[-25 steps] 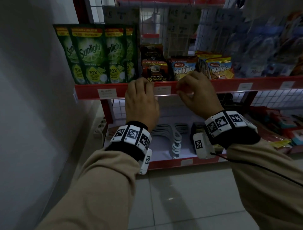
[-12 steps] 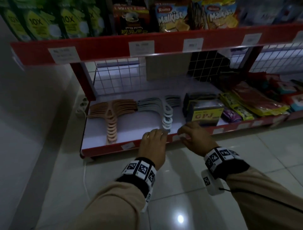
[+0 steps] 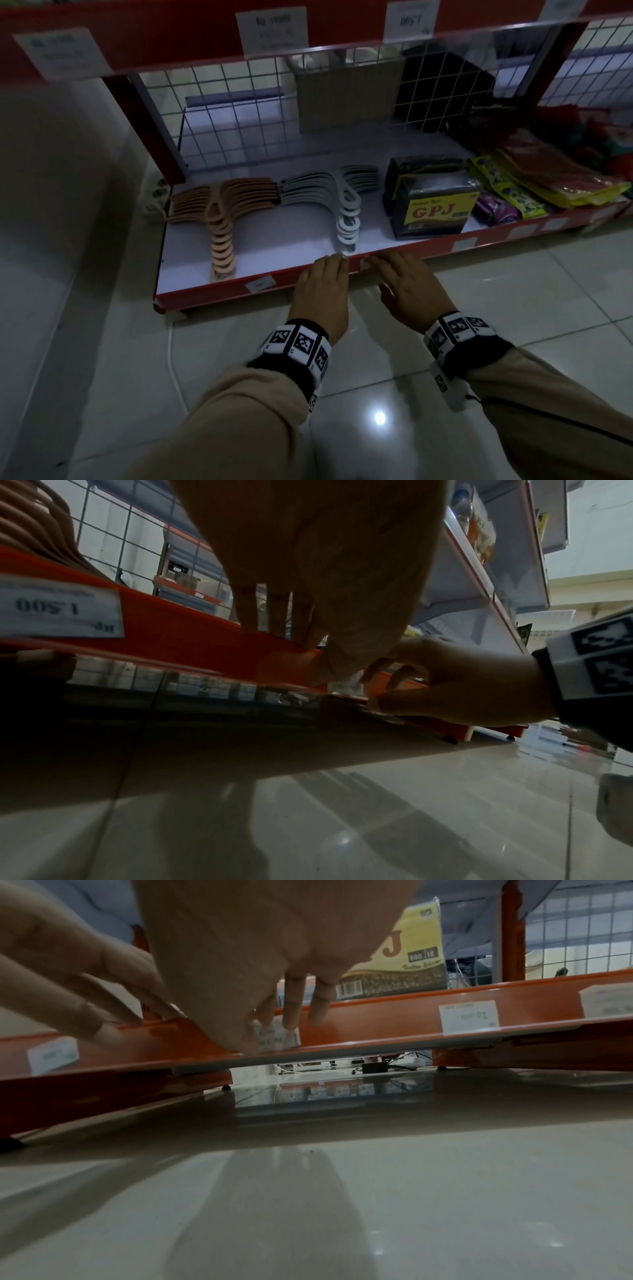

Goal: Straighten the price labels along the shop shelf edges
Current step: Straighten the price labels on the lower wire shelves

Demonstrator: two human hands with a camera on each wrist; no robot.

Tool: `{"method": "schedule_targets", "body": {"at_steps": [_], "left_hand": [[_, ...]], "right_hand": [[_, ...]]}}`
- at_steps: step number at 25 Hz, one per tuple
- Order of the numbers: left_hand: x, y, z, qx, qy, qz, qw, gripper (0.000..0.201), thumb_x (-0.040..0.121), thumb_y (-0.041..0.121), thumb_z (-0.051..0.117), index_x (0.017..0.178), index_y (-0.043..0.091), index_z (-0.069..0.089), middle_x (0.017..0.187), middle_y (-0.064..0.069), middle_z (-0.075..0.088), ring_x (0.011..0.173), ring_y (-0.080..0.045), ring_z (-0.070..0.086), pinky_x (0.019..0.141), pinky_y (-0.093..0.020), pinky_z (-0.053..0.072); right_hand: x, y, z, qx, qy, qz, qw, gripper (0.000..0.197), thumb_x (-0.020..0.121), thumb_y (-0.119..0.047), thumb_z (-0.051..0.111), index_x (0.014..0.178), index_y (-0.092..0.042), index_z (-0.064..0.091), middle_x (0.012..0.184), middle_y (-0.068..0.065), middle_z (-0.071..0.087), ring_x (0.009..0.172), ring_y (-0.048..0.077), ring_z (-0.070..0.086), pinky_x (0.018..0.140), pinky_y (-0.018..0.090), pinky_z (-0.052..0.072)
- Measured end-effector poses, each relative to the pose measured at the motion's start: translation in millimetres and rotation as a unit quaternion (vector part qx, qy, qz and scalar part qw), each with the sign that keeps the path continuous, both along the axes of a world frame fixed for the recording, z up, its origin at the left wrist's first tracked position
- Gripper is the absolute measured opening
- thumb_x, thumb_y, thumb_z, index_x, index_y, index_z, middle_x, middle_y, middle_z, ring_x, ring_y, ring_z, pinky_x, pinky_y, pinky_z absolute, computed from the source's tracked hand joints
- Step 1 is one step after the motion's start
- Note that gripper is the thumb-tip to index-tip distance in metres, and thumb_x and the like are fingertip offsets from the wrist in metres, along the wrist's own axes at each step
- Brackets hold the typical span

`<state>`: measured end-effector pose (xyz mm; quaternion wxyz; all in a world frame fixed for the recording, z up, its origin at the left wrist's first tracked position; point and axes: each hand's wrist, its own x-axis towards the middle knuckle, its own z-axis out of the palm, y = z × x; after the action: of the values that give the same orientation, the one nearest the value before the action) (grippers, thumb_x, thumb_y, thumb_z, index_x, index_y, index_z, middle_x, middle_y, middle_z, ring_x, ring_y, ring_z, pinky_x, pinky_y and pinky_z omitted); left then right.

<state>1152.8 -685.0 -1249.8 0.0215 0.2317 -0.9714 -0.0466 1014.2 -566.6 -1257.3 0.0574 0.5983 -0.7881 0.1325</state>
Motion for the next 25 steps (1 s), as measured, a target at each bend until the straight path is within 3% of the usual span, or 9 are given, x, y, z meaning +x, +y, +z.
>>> {"method": "schedule_targets", "body": {"at_steps": [6, 10, 13, 16, 25], "left_hand": [[-0.2, 11.6, -9.5, -0.008, 0.021, 0.020, 1.000, 0.077, 0.079, 0.019, 0.054, 0.147, 0.013, 0.019, 0.150, -0.009, 0.023, 0.136, -0.030, 0.023, 0.111, -0.042, 0.022], [-1.2, 10.2, -11.4, -0.030, 0.019, 0.017, 0.999, 0.072, 0.077, 0.019, 0.053, 0.144, 0.016, 0.026, 0.143, -0.010, 0.030, 0.128, -0.031, 0.030, 0.106, -0.042, 0.026], [-4.3, 4.3, -9.0, -0.040, 0.026, 0.011, 0.999, 0.066, 0.072, 0.017, 0.056, 0.134, 0.017, 0.036, 0.130, -0.006, 0.040, 0.116, -0.028, 0.036, 0.096, -0.038, 0.030], [-7.7, 3.8, -7.0, -0.042, 0.027, 0.017, 0.999, 0.059, 0.072, 0.018, 0.055, 0.129, 0.017, 0.039, 0.123, -0.006, 0.043, 0.109, -0.026, 0.038, 0.091, -0.037, 0.032], [-12.3, 2.3, -6.1, -0.035, 0.011, 0.018, 0.999, 0.062, 0.070, 0.025, 0.060, 0.129, 0.025, 0.040, 0.116, -0.006, 0.040, 0.104, -0.026, 0.036, 0.088, -0.037, 0.034]], "right_hand": [[-2.1, -15.2, 7.2, 0.001, -0.016, -0.050, 0.999, 0.036, 0.077, -0.012, 0.061, 0.113, -0.006, 0.060, 0.110, 0.019, 0.054, 0.096, 0.039, 0.050, 0.079, 0.047, 0.043], [-6.0, -21.2, 8.8, 0.050, 0.004, -0.048, 0.998, 0.033, 0.079, -0.023, 0.056, 0.109, -0.009, 0.057, 0.109, 0.012, 0.053, 0.097, 0.034, 0.046, 0.081, 0.044, 0.039], [-4.6, -16.6, 6.5, -0.001, -0.015, -0.031, 0.999, 0.028, 0.074, -0.012, 0.062, 0.102, -0.007, 0.059, 0.099, 0.013, 0.056, 0.089, 0.035, 0.049, 0.076, 0.043, 0.041], [-5.1, -13.2, 2.3, -0.028, -0.014, -0.015, 0.999, 0.034, 0.072, -0.004, 0.063, 0.106, -0.003, 0.059, 0.101, 0.016, 0.057, 0.089, 0.036, 0.050, 0.077, 0.043, 0.043], [-6.5, -13.8, 2.8, -0.014, 0.001, -0.023, 1.000, 0.031, 0.072, -0.008, 0.066, 0.103, -0.005, 0.063, 0.097, 0.015, 0.060, 0.085, 0.036, 0.053, 0.075, 0.043, 0.045]]}}
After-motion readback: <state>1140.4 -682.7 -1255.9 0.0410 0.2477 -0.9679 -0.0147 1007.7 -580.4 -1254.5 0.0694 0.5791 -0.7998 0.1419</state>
